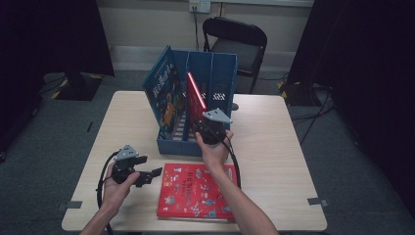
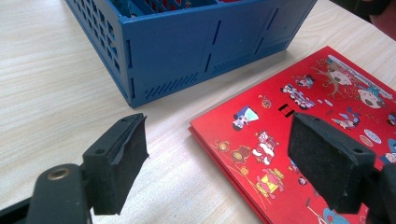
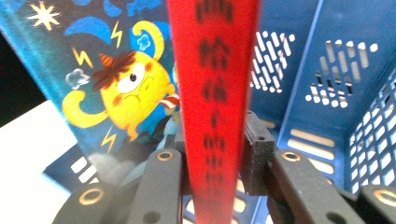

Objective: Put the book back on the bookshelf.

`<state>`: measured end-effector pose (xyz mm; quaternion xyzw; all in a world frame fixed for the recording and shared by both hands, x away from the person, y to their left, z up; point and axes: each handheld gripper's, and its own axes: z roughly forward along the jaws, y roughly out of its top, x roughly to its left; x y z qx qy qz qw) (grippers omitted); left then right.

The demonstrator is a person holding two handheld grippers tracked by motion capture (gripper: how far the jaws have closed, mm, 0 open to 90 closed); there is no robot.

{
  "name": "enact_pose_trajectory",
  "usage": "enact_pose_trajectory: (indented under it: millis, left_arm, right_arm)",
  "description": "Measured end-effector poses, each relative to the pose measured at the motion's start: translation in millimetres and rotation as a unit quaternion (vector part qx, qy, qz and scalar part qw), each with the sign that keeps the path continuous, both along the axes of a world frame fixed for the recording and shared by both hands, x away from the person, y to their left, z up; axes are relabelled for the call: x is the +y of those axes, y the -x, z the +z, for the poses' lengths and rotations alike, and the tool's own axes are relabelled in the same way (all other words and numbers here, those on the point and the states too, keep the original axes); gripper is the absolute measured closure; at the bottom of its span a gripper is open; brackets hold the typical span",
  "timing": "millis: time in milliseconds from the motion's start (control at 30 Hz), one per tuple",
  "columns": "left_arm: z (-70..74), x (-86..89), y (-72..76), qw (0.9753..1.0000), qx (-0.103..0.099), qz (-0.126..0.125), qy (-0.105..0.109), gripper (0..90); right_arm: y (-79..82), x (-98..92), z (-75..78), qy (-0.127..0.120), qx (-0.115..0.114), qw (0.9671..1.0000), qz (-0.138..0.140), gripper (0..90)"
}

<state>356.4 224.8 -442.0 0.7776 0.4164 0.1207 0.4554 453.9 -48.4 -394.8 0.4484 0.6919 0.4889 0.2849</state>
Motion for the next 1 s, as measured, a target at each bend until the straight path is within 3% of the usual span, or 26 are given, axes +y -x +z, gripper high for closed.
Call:
enact_pose_trajectory:
  millis: [367,500,1000]
  left_arm:
    - [-0.4,-0.7,-0.3,1.0000,0.001,-0.001,-0.002,19.6]
    - [-0.5,-1.0,-0.2,1.0000,0.000,-0.003,0.000,19.5]
    - [-4.3,-1.9,-1.5,0.9999,0.009,-0.004,-0.004,19.6]
  right_arm:
    - [21.1,-18.0,-10.9,0.015,0.010,0.9990,0.041,73.2]
    - [27.3,-19.9,-16.0,0.032,0.011,0.9981,0.051,73.9]
    - [29.0,-21.9,-26.9,0.037,0.020,0.9972,0.063,77.9]
